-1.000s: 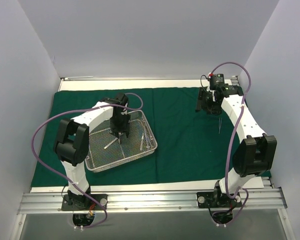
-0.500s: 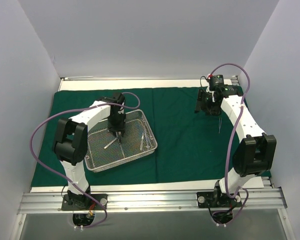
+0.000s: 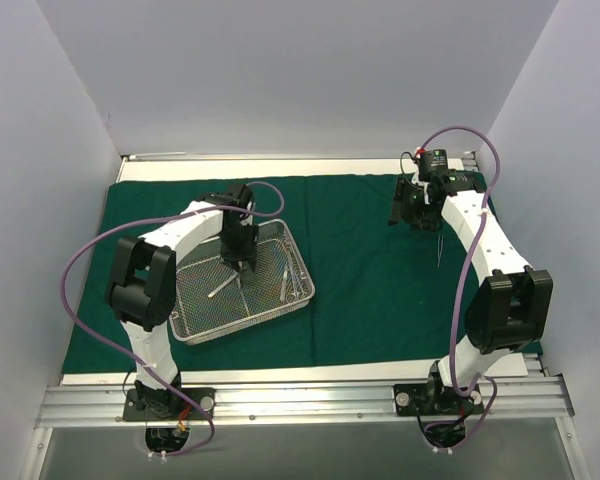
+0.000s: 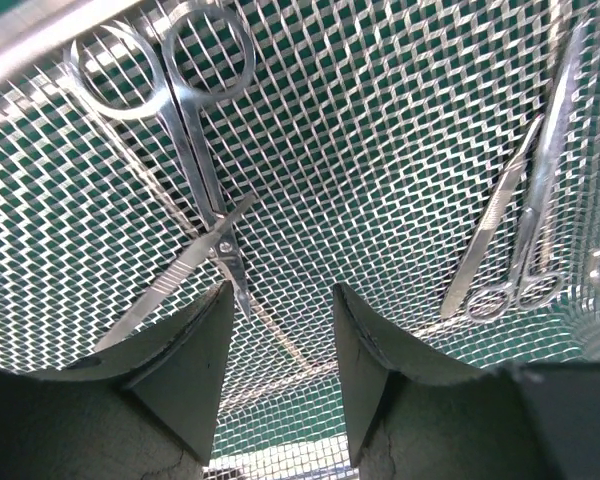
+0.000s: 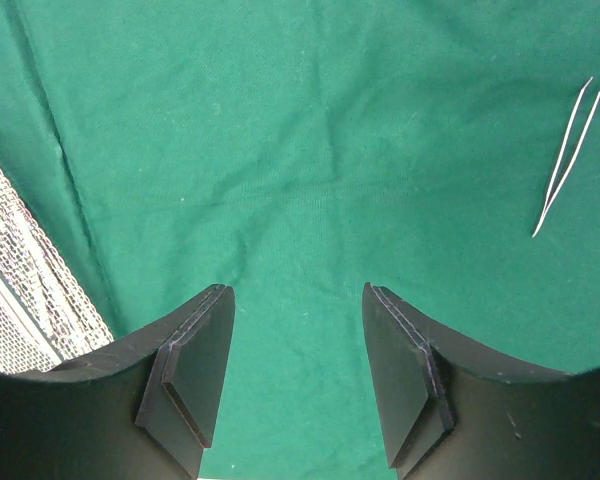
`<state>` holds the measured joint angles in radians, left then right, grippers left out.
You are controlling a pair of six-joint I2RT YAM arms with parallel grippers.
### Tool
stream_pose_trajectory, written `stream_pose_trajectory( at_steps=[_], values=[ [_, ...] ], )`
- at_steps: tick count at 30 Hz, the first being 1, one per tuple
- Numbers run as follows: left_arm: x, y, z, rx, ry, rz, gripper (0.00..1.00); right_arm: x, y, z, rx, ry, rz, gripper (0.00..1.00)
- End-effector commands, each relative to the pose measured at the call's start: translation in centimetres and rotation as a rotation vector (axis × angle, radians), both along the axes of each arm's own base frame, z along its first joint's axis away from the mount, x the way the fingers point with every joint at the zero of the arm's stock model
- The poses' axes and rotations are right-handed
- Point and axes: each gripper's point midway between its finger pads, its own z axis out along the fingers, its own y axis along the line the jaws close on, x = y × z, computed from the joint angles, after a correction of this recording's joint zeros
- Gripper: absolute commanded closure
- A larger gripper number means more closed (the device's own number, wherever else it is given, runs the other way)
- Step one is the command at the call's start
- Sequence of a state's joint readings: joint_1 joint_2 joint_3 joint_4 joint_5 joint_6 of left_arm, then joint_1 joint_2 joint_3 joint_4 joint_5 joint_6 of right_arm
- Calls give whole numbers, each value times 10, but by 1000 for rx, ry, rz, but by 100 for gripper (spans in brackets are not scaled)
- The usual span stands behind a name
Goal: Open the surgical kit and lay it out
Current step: Pick up the medical item from the container.
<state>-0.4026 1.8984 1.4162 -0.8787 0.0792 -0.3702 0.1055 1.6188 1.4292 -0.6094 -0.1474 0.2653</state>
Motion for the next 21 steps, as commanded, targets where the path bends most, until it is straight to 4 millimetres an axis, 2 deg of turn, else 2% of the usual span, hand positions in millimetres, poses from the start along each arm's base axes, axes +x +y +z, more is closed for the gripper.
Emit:
stream_pose_trajectory(
  at_steps=[1, 3, 8, 13, 17, 21],
  values=[
    [36, -2, 22, -6, -117, -4, 47, -5, 1, 7, 10, -10, 4, 46],
    [43, 6, 14, 21, -108, -6, 47, -7, 0, 6, 9, -7, 4, 46],
    [63, 11, 9, 22, -141, 10, 47, -10, -1, 5, 8, -5, 3, 46],
    [73, 18, -9, 44, -112, 39, 50, -13, -1, 4, 4, 2, 8, 46],
    [69, 16, -25, 38, -74, 62, 52, -16, -2, 8, 4, -4, 7, 46],
    [47, 19, -55, 51, 24, 102, 60, -17, -4, 9, -3, -11, 6, 46]
  ],
)
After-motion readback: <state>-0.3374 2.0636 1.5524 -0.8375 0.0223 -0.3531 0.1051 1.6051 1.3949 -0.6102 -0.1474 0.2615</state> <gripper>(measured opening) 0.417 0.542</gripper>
